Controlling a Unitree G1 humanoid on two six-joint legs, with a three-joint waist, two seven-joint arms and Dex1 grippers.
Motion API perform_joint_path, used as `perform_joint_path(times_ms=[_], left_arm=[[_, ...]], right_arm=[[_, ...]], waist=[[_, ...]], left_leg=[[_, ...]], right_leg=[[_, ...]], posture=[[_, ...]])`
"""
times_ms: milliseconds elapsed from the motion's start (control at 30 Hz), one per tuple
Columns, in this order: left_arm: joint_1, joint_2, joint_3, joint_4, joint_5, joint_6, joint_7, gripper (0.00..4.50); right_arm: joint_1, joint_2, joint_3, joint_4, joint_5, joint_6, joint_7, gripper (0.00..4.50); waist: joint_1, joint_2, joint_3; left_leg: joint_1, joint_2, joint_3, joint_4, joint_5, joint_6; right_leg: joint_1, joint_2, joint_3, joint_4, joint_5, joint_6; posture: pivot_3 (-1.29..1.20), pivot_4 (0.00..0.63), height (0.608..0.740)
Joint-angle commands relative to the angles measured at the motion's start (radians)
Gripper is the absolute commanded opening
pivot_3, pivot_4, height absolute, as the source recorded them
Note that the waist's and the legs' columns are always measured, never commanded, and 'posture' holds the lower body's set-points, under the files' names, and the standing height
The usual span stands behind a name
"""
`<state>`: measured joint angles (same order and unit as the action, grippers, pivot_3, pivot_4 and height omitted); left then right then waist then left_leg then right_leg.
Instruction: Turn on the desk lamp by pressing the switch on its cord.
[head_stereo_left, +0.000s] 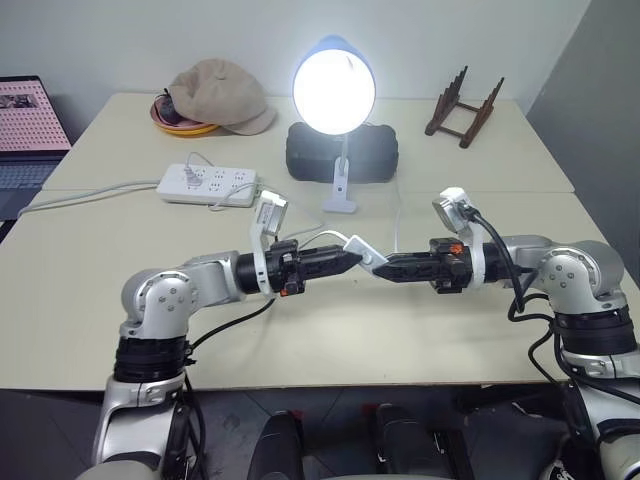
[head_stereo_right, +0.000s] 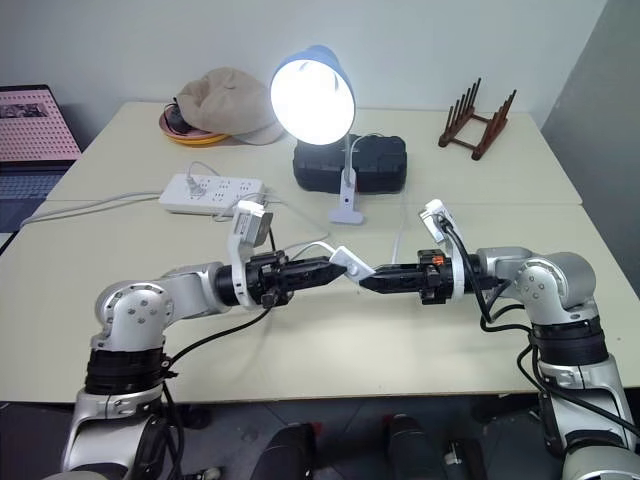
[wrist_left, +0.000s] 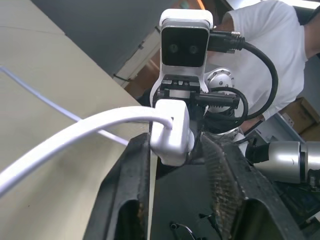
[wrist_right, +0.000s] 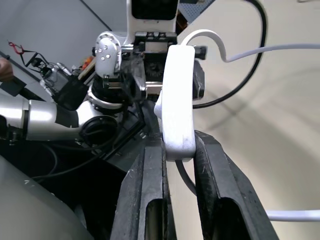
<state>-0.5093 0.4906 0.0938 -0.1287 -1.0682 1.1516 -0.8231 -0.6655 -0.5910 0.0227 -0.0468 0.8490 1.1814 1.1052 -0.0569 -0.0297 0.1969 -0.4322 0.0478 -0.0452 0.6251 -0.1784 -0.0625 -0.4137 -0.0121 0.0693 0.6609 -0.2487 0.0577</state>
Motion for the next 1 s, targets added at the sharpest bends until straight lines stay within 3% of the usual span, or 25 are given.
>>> perform_joint_path(times_ms=[33, 100, 200, 333, 500, 667, 800, 1000], left_arm=[[0.038, 0.057, 0.027, -0.059, 0.046, -0.053, -0.006, 2.72], [0.065, 0.093, 0.032, -0.09, 0.088, -0.093, -0.007, 3.05], [0.101, 0.174, 0.003, -0.158, 0.227, -0.228, -0.025, 3.61], [0.098, 0.225, -0.021, -0.203, 0.345, -0.363, -0.038, 4.33], [0.104, 0.27, -0.066, -0.239, 0.437, -0.457, -0.079, 4.44], [0.101, 0.299, -0.068, -0.245, 0.474, -0.473, -0.095, 4.5], [0.097, 0.314, -0.069, -0.224, 0.483, -0.467, -0.115, 4.5], [0.049, 0.368, -0.071, -0.066, 0.547, -0.511, -0.175, 4.5]], right_arm=[[-0.054, -0.009, -0.001, 0.037, -0.031, -0.062, 0.013, 0.36], [-0.067, -0.003, 0.028, 0.087, -0.096, -0.13, 0.001, 0.36], [-0.07, -0.002, 0.172, 0.206, -0.341, -0.374, -0.051, 0.36], [-0.096, 0.021, 0.28, 0.367, -0.556, -0.626, -0.095, 0.36], [-0.121, 0.034, 0.325, 0.461, -0.665, -0.797, -0.045, 0.36], [-0.122, 0.018, 0.292, 0.438, -0.663, -0.799, 0.019, 1.82], [-0.097, -0.014, 0.267, 0.376, -0.655, -0.774, 0.047, 2.58], [0.116, -0.193, 0.085, -0.028, -0.515, -0.543, 0.042, 4.06]], waist=[[0.0, 0.0, 0.0], [0.0, 0.0, 0.0], [-0.002, 0.0, 0.0], [0.006, 0.0, 0.0], [0.006, 0.0, 0.0], [0.005, 0.0, 0.0], [0.006, 0.0, 0.0], [0.022, 0.0, 0.001]], left_leg=[[0.0, 0.0, 0.0, 0.0, 0.0, 0.0], [0.0, 0.0, 0.0, 0.0, 0.0, 0.0], [0.0, 0.0, 0.001, 0.0, 0.0, 0.0], [-0.001, 0.0, 0.003, -0.001, 0.0, 0.0], [-0.003, -0.001, 0.007, -0.002, 0.0, -0.001], [-0.003, 0.0, 0.007, -0.004, 0.0, 0.0], [-0.002, 0.0, 0.007, -0.004, 0.0, 0.0], [-0.003, 0.0, 0.006, -0.005, 0.0, 0.0]], right_leg=[[0.0, 0.0, 0.0, 0.0, 0.0, 0.0], [0.0, 0.0, 0.0, 0.0, 0.0, 0.0], [-0.001, 0.0, 0.001, 0.0, 0.0, -0.001], [-0.003, -0.001, 0.002, -0.001, 0.0, -0.001], [-0.005, -0.002, 0.003, -0.002, 0.0, 0.0], [-0.006, -0.002, 0.003, -0.001, 0.002, 0.004], [-0.006, -0.002, 0.003, -0.001, 0.002, 0.004], [-0.006, -0.002, 0.003, 0.0, 0.0, 0.002]], posture=[[0.0, 0.15, 0.74], [0.0, 0.15, 0.74], [0.0, 0.15, 0.74], [0.0, 0.15, 0.74], [0.0, 0.15, 0.74], [0.0, 0.15, 0.74], [0.0, 0.15, 0.74], [0.0, 0.15, 0.74]])
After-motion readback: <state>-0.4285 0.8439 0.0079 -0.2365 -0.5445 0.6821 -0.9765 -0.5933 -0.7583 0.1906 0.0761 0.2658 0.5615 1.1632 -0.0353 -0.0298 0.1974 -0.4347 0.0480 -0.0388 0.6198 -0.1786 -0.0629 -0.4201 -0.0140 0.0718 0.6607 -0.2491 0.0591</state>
